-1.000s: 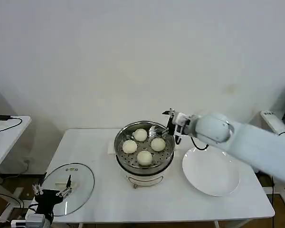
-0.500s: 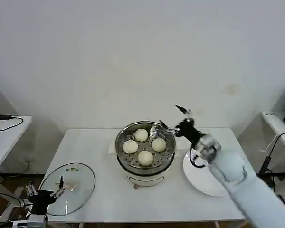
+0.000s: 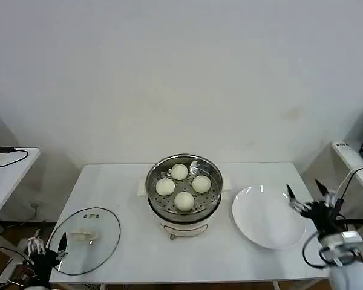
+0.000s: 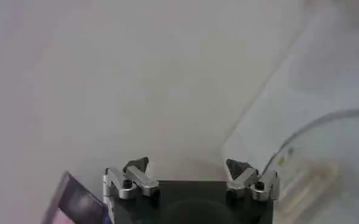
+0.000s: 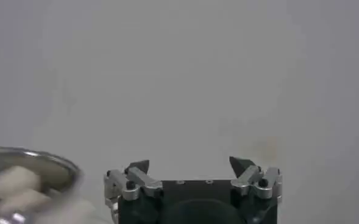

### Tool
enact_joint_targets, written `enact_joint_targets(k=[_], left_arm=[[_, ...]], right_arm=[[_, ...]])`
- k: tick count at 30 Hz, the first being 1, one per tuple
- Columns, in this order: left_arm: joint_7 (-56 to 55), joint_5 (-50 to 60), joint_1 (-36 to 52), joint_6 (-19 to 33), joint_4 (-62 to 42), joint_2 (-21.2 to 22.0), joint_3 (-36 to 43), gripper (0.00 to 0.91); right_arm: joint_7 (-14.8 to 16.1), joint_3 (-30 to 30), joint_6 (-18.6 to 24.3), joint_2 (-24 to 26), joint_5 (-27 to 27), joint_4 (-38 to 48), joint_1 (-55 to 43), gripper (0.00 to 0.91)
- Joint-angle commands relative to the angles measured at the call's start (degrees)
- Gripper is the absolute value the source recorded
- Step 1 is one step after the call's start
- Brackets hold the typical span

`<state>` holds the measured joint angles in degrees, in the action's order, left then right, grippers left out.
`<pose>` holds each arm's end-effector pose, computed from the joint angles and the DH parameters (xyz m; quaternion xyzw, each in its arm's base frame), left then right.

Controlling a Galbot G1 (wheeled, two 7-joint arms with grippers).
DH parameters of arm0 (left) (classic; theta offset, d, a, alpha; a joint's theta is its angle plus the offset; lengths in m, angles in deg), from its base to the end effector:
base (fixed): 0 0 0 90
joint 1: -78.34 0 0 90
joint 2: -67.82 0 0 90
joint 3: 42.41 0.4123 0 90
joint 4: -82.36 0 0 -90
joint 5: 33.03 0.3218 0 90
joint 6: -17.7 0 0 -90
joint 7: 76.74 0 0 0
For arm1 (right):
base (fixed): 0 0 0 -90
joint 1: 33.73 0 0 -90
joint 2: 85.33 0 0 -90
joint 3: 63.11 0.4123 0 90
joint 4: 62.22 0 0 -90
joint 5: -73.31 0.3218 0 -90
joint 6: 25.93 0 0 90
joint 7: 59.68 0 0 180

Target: Take steamed baozi put them in steamer then cover it.

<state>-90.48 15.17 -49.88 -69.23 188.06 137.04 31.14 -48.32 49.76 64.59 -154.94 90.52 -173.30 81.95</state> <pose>0.0646 0.1974 -0.3983 0.0521 -0.7888 -0.6078 0.0753 0.1465 -0.2127 -0.3338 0.0107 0.9957 -0.0914 0.0084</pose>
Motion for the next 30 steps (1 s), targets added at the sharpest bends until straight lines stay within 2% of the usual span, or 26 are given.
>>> enact_joint_targets(k=[1,11,30], left_arm=[[-2.92,24.04,2.94,2.94,-8.29,-1.18,2.46,0.907],[-1.45,24.65,7.11,1.85,-12.76,-2.73,6.5,0.907],[-0.43,24.81,12.89,0.29,-16.58,-4.27,7.94,0.907]], right_arm=[[1.48,12.07,2.88,-6.33,-0.75,0.95,9.81,0.907],[1.08,11.62,2.71,-7.51,-0.63,-0.06,10.1,0.907],[1.13,11.47,3.72,-8.64,-0.86,0.31,11.59,0.907]])
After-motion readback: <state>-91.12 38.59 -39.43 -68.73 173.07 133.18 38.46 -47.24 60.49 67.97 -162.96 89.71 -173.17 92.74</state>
